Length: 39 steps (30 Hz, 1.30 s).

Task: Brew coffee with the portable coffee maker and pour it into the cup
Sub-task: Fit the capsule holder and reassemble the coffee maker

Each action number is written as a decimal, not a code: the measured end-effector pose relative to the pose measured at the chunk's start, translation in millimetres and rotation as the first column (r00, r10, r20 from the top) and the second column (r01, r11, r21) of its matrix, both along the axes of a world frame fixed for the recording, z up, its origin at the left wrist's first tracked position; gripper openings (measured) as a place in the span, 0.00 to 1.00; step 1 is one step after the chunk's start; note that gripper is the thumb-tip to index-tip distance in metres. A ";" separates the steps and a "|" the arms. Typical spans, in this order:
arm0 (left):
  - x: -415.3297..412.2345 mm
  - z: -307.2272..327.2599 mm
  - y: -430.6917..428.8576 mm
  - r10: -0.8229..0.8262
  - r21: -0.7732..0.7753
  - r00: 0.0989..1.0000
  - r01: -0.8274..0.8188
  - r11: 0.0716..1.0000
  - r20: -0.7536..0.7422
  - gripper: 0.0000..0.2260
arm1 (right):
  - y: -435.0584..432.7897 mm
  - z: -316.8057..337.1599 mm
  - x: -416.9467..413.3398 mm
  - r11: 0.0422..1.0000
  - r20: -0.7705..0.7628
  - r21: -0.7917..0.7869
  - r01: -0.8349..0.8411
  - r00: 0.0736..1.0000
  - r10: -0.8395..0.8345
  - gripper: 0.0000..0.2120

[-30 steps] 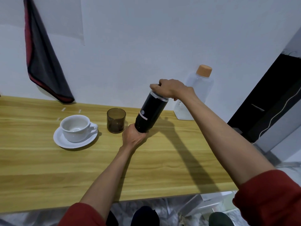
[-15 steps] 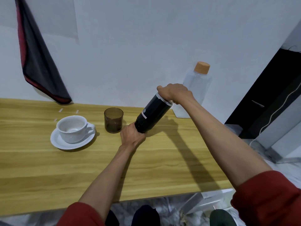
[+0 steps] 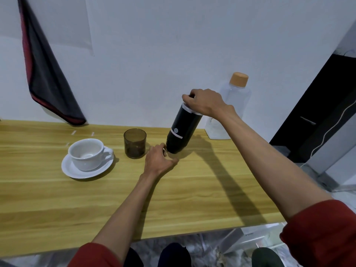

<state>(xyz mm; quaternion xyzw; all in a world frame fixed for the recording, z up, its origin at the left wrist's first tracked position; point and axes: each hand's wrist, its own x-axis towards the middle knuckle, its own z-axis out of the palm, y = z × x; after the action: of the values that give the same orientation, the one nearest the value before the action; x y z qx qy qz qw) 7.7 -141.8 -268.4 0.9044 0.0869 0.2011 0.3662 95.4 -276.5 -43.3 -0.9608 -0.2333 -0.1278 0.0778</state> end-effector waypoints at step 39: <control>7.4 -8.6 0.0 -0.088 0.230 0.969 0.142 0.963 -0.232 0.37 | -48.5 -29.0 17.0 0.998 0.041 -0.043 -0.054 0.998 0.055 0.22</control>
<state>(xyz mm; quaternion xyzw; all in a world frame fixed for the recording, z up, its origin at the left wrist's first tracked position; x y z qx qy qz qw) 15.1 -141.8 -276.9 0.9628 0.0484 0.0873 0.2511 112.4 -325.0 -72.4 -0.9526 -0.2636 -0.1410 0.0563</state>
